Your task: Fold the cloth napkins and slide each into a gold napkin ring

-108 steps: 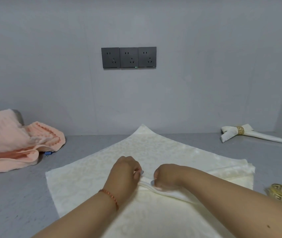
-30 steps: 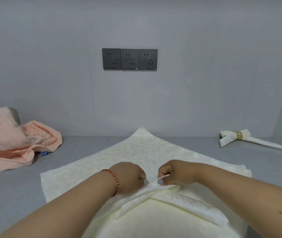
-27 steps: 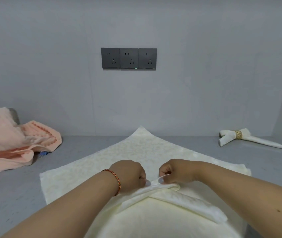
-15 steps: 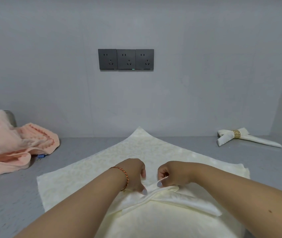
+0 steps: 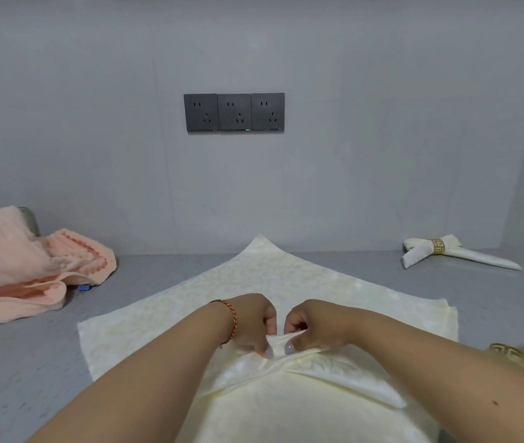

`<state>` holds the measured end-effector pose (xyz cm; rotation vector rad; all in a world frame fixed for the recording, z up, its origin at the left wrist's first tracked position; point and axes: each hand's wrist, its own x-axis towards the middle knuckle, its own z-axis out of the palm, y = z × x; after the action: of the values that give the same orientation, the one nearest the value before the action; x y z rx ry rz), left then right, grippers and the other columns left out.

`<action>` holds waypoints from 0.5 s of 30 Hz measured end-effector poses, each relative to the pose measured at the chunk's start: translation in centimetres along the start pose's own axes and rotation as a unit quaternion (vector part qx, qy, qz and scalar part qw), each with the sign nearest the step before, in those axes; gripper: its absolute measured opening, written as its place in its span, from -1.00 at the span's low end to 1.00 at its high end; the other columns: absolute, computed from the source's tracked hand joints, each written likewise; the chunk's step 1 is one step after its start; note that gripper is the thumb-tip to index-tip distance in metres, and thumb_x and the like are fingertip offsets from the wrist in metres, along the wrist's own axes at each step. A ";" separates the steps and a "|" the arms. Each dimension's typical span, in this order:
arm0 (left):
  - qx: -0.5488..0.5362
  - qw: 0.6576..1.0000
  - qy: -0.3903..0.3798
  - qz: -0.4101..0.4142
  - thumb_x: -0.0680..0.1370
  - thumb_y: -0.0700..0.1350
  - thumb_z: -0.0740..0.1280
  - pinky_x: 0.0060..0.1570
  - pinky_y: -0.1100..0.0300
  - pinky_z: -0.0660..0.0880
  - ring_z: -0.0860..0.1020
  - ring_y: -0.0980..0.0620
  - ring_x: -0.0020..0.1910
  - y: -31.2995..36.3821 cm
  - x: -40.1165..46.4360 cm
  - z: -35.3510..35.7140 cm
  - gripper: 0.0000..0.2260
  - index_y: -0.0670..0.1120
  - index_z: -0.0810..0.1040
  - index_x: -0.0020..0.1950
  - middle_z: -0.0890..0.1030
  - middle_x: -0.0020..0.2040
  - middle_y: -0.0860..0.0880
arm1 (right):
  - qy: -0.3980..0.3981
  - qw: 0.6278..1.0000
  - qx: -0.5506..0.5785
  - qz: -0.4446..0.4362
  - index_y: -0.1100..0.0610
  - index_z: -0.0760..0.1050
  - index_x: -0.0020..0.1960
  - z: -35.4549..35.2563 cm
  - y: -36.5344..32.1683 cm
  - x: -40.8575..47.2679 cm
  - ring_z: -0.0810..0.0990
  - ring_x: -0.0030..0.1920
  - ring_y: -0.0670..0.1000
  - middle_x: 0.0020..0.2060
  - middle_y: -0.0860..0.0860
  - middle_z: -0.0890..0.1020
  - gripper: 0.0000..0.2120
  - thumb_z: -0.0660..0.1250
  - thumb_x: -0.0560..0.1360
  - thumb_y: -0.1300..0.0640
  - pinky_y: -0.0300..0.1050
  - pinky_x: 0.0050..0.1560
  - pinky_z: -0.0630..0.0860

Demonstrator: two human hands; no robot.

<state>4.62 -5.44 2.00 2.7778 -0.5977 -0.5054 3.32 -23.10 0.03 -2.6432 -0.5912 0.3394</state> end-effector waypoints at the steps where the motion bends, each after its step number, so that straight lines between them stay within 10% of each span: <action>1: -0.012 1.000 0.009 0.004 0.33 -0.08 0.55 0.01 -0.15 0.60 0.53 0.04 -0.25 -0.2 -0.3 0.0 -0.78 0.09 0.51 -0.30 0.55 -0.27 0.11 | 0.009 1.000 0.012 -0.008 0.02 0.53 -0.10 0.1 -0.1 -0.3 0.42 -0.27 -0.13 -0.24 -0.11 0.51 -0.88 0.41 0.47 0.00 -0.27 -0.24 0.33; 8: -0.068 0.993 0.032 0.086 0.38 -0.16 0.54 -0.32 0.38 0.43 0.48 0.22 -0.36 0.2 -3.5 -1.5 -0.75 0.09 0.50 -0.19 0.54 -0.28 0.15 | 0.057 0.996 0.052 -0.049 -0.03 0.54 -0.17 -0.9 -1.7 -2.9 0.42 -0.30 -0.15 -0.29 -0.11 0.51 -0.93 0.40 0.48 0.05 -0.26 -0.26 0.32; 15: -0.080 0.981 0.065 0.167 0.49 -0.23 0.41 -0.39 0.46 0.31 0.39 0.27 -0.46 2.8 -6.8 -1.6 -0.87 0.01 0.59 -0.13 0.43 -0.49 0.26 | 0.071 0.994 0.065 -0.048 0.10 0.62 -0.06 -2.4 -2.3 -5.9 0.38 -0.42 -0.23 -0.42 -0.20 0.46 -0.91 0.39 0.51 0.09 -0.42 -0.35 0.28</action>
<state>-1.57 -4.63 6.19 2.4670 -0.9260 -0.2820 -1.94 -24.70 4.07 -2.4799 -0.6248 0.1546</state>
